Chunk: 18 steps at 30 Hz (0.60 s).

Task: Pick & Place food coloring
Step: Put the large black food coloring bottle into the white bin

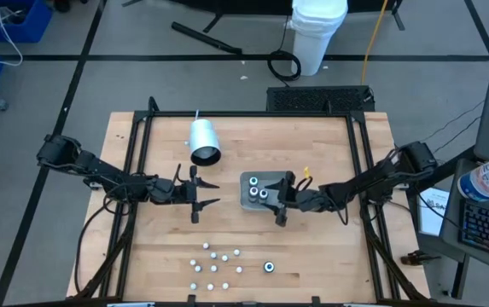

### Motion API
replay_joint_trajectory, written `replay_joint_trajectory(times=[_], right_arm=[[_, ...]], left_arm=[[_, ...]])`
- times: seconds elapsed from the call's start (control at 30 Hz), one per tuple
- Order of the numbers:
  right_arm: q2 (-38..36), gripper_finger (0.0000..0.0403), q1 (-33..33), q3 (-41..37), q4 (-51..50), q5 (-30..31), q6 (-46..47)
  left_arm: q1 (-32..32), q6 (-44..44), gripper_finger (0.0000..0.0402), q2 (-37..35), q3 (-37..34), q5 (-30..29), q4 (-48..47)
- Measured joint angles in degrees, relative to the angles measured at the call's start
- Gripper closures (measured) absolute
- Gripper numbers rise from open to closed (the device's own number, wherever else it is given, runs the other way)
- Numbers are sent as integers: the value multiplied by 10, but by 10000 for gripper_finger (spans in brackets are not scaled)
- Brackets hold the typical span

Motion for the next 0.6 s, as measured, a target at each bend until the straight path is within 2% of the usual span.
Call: replay_joint_trajectory(times=[0.17,0.33,0.6], right_arm=[[35,124,-3,0,53,13,-15],[51,131,-10,0,63,14,-21],[52,201,-9,0,79,14,-20]], left_arm=[[0,0,213,0,0,-7,-2],[0,0,213,0,0,-20,-5],[0,-1,213,0,0,-20,-5]])
